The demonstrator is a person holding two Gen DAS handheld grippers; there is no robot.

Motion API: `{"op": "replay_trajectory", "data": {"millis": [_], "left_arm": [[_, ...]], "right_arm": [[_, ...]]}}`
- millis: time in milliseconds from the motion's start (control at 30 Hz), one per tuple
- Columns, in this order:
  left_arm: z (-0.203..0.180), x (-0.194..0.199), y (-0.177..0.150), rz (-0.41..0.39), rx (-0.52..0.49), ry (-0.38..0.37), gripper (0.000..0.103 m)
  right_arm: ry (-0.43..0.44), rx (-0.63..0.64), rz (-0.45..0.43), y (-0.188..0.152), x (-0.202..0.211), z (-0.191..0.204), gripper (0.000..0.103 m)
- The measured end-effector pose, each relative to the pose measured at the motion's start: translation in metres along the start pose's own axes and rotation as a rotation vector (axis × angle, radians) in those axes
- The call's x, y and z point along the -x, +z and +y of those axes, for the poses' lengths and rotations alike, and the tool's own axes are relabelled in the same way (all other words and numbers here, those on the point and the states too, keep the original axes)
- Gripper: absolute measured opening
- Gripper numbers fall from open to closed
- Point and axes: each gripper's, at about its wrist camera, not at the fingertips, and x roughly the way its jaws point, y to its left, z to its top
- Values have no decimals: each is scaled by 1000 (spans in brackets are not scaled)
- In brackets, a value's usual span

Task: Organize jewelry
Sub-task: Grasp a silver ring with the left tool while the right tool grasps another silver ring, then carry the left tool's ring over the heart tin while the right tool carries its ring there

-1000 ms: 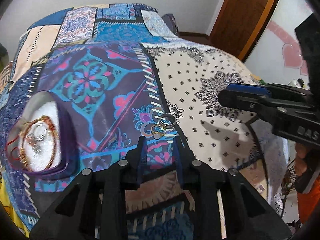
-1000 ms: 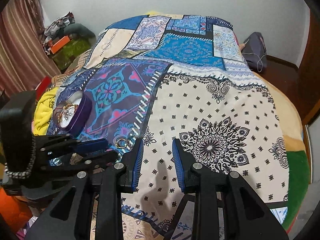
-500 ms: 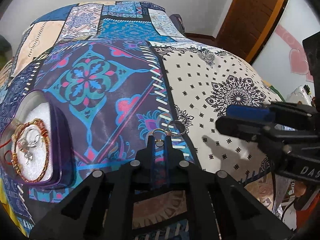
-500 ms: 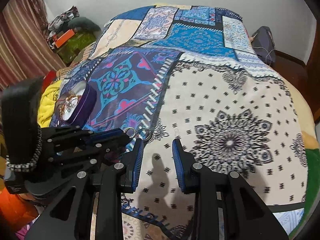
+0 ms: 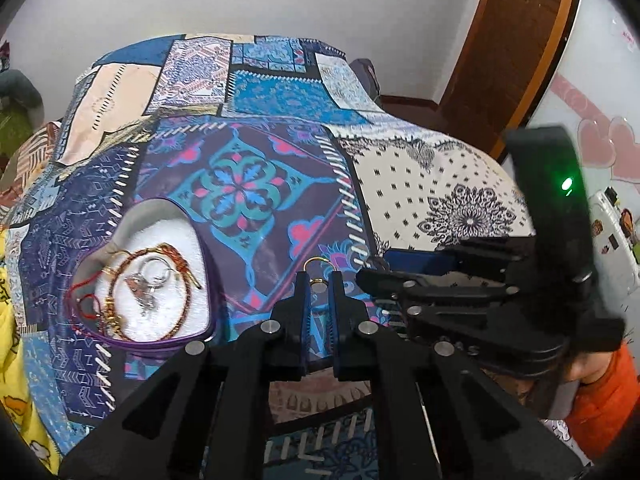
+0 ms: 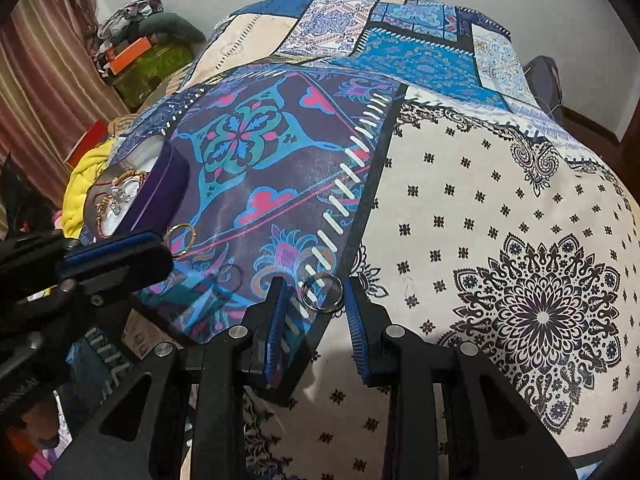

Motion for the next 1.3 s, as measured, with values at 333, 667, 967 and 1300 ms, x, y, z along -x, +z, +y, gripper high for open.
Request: {"op": "replay_trajectory", "data": {"millis": [333, 667, 967, 1300], "left_arm": [[10, 18, 2, -39, 26, 9, 7], [26, 51, 8, -113, 51, 45, 7], [55, 90, 15, -203, 88, 100, 7], [89, 111, 14, -246, 134, 145, 7]], "right_arm": [[18, 2, -51, 10, 19, 11, 20], [60, 44, -161, 32, 51, 40, 20], [106, 101, -263, 52, 74, 73, 20], [156, 147, -235, 59, 52, 100, 20]]}}
